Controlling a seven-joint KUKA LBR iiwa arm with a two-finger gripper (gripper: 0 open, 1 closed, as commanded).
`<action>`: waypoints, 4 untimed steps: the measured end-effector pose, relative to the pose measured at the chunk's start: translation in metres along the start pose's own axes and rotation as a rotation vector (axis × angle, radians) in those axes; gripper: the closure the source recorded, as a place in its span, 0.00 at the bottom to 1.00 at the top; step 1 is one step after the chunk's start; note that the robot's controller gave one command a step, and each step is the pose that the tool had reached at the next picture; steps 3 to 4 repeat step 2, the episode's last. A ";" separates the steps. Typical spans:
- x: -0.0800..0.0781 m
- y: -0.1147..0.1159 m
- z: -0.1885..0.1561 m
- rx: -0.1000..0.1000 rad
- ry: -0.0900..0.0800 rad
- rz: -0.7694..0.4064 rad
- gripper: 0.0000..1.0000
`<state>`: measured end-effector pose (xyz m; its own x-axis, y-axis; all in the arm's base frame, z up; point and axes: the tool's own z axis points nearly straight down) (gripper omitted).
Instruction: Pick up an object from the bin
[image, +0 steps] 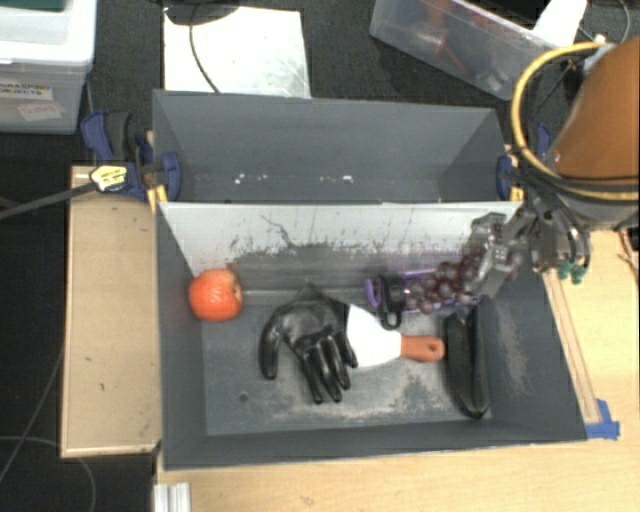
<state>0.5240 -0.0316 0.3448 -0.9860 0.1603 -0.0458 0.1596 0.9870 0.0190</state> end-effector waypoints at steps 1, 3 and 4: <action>0.032 0.000 0.099 0.000 0.005 -0.143 1.00; 0.009 -0.019 0.036 -0.002 -0.006 0.012 1.00; 0.009 -0.019 0.036 -0.002 -0.006 0.012 1.00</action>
Offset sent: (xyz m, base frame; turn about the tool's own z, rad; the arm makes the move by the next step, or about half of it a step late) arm -0.0071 -0.0201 -0.0259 0.0238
